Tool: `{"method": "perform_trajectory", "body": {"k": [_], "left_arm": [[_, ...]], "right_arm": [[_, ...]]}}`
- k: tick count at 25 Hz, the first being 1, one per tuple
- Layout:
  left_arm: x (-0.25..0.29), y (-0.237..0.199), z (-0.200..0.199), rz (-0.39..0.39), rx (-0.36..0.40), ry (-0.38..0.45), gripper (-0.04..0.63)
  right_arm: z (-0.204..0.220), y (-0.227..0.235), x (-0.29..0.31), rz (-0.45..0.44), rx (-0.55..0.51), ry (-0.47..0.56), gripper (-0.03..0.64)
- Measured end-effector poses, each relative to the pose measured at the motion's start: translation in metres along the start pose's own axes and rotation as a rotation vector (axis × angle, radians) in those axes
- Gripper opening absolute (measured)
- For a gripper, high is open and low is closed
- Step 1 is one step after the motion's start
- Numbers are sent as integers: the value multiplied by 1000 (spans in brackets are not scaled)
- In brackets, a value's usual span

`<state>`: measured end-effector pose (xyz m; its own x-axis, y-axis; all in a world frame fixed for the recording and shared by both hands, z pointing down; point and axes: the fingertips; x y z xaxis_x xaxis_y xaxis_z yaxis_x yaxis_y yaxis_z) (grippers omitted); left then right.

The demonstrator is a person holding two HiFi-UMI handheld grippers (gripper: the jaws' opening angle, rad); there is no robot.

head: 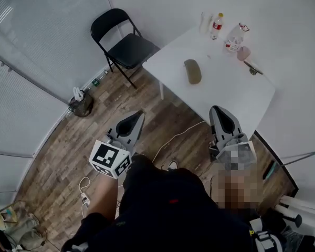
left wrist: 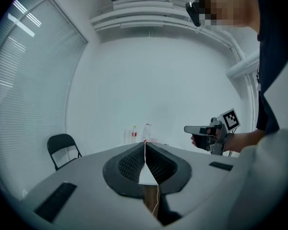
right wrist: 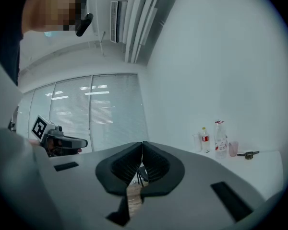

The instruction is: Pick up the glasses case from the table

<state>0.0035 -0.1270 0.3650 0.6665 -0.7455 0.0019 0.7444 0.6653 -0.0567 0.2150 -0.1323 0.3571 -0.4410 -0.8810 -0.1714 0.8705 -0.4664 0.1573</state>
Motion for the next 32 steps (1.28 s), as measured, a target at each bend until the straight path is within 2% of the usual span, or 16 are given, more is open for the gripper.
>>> {"method": "perform_trajectory", "body": {"k": [4, 9, 19, 27, 28, 29, 30, 32], "left_arm": [[25, -16, 3, 33, -13, -4, 23], [71, -45, 6, 112, -22, 11, 23], [151, -146, -7, 249, -30, 11, 23], [182, -219, 7, 335, -48, -18, 23], [185, -223, 11, 338, -50, -23, 23], [187, -226, 13, 338, -57, -26, 23], [189, -227, 16, 337, -68, -29, 23], [192, -226, 21, 335, -82, -38, 23]], "right_arm": [[9, 10, 17, 15, -4, -18, 20], [18, 36, 50, 80, -31, -31, 20], [27, 59, 152, 209, -89, -59, 21], [63, 68, 216, 309, -139, -168, 23], [70, 71, 220, 313, -140, -191, 31], [78, 75, 224, 313, -134, -218, 80], [86, 80, 226, 313, -125, -244, 162], [101, 94, 228, 328, -113, -282, 208]]}}
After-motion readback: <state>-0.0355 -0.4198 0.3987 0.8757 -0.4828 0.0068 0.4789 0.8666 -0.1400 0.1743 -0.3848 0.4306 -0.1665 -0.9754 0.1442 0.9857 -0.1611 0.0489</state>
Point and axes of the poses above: the fingertips, and each gripper's own axes: x forward along the fingers, y to its right, z out of its underside, and after that the axes turned 9 degrees about y, right-handed
